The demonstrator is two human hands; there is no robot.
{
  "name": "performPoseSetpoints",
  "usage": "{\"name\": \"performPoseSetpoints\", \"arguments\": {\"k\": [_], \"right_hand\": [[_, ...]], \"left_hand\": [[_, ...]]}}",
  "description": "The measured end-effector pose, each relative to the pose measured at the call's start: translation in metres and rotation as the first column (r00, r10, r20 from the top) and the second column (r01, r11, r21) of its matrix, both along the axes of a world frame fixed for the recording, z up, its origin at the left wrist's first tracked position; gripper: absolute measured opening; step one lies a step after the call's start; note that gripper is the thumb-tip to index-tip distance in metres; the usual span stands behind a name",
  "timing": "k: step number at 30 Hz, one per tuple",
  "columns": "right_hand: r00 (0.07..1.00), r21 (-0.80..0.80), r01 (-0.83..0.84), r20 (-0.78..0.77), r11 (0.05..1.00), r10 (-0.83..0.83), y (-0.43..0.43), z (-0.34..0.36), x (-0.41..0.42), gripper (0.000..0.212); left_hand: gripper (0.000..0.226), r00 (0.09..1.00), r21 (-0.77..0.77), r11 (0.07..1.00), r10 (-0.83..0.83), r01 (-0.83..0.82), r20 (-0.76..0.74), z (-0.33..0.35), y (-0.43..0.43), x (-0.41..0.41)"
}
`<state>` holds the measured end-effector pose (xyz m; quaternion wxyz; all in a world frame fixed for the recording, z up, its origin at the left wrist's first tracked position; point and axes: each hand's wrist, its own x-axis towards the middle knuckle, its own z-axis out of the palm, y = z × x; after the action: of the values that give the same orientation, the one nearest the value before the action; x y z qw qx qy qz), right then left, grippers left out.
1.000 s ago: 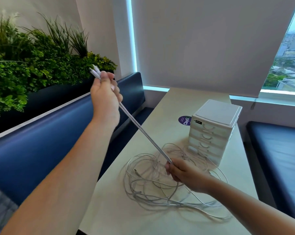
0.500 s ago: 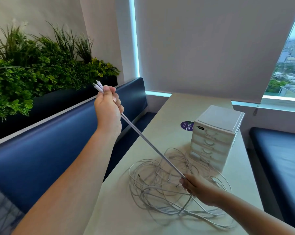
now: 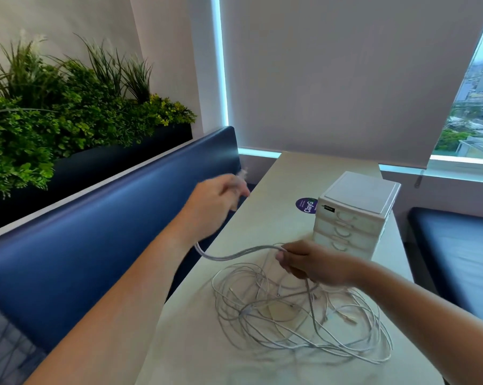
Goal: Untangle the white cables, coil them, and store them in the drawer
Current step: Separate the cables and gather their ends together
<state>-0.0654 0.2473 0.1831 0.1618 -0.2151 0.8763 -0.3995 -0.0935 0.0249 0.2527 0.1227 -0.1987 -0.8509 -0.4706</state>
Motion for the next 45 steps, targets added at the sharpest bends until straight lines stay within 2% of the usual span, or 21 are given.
{"name": "performPoseSetpoints", "arguments": {"k": [4, 7, 9, 14, 21, 25, 30, 34, 40, 45], "right_hand": [[0.998, 0.05, -0.024, -0.065, 0.998, 0.027, -0.012, 0.044, 0.0, 0.037], [0.991, 0.126, 0.014, -0.136, 0.992, 0.004, -0.012, 0.058, -0.004, 0.037], [0.985, 0.199, 0.018, -0.171, 0.98, 0.016, -0.012, 0.061, -0.004, 0.036], [0.971, 0.29, 0.023, -0.236, 0.957, 0.048, -0.012, 0.053, -0.003, 0.032], [0.958, 0.089, 0.063, -0.286, 0.994, -0.035, -0.007, 0.054, -0.014, 0.03], [0.957, 0.086, 0.082, -0.286, 0.993, -0.054, -0.006, 0.056, -0.018, 0.029], [0.945, 0.007, 0.142, -0.299, 0.99, -0.134, -0.005, 0.051, -0.019, 0.029], [0.915, -0.016, 0.194, -0.358, 0.981, -0.186, -0.002, 0.041, -0.023, 0.028], [0.936, -0.054, 0.211, -0.276, 0.976, -0.217, 0.008, 0.007, -0.029, 0.029], [0.954, -0.019, 0.225, -0.2, 0.974, -0.224, 0.017, -0.024, -0.028, 0.029]], "left_hand": [[0.031, 0.98, -0.196, 0.968, -0.125, 0.154, 0.155, -0.019, 0.021, 0.009], [0.04, 0.947, -0.177, 0.962, -0.155, 0.21, 0.282, -0.021, 0.026, 0.012], [0.04, 0.936, -0.153, 0.96, -0.178, 0.233, 0.304, -0.018, 0.027, 0.013], [0.035, 0.963, -0.286, 0.93, -0.179, 0.233, 0.202, -0.016, 0.022, 0.01], [0.029, 0.985, -0.28, 0.947, -0.173, 0.159, -0.026, 0.001, 0.024, 0.007], [0.03, 0.983, -0.31, 0.946, -0.137, 0.092, -0.126, 0.008, 0.025, 0.003], [0.031, 0.971, -0.216, 0.976, -0.052, 0.0, -0.234, 0.019, 0.02, -0.003], [0.031, 0.963, -0.035, 0.997, 0.052, -0.063, -0.264, 0.032, 0.014, -0.008], [0.03, 0.928, 0.153, 0.981, 0.165, -0.12, -0.335, 0.057, -0.003, -0.016], [0.033, 0.915, 0.297, 0.941, 0.256, -0.162, -0.312, 0.06, -0.009, -0.021]]}}
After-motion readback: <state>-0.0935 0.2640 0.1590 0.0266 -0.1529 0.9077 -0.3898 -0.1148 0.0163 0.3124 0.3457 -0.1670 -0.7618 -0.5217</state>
